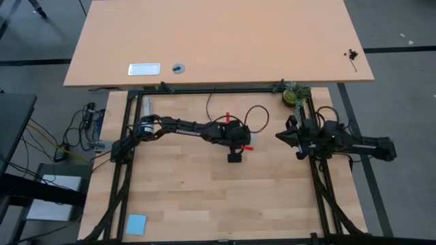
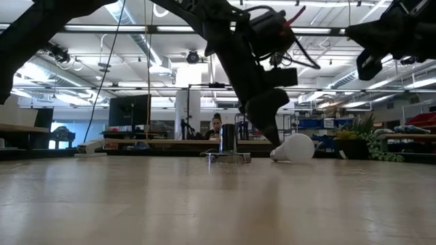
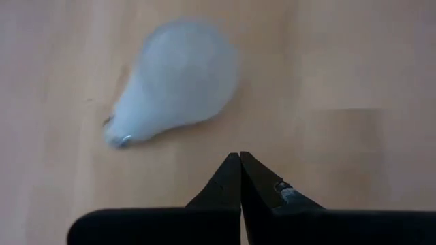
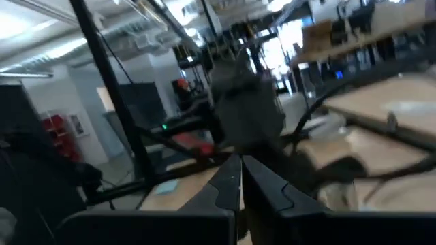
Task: Screw lightbulb
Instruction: Insert the lightbulb into the lamp
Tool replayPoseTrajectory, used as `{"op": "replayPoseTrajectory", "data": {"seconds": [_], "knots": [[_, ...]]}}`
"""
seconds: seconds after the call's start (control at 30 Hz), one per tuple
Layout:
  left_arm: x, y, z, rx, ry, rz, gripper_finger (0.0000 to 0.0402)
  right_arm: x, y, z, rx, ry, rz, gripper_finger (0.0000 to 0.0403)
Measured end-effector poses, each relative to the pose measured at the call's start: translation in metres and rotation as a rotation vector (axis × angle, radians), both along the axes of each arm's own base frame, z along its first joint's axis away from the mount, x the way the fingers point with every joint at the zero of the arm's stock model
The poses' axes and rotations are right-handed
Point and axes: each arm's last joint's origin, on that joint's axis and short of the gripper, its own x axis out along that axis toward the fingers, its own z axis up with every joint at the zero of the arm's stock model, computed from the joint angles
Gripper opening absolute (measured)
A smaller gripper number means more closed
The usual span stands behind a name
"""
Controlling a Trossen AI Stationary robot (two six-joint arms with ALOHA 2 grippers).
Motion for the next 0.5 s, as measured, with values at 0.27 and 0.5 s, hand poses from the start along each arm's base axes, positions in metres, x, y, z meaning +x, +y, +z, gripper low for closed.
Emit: {"op": "replayPoseTrajectory", "data": {"seconds": [0.27,0.5], "knots": [[0.000,-0.002,0.023,0.002,-0.096,-0.007,0.0000,0.021,-0.001,-0.019,0.084,0.214,-0.119,0.0062],[-0.002,0.001,0.048,-0.038,-0.192,-0.036,0.0000,0.034,0.000,-0.030,0.050,0.304,-0.216,0.0175]]}}
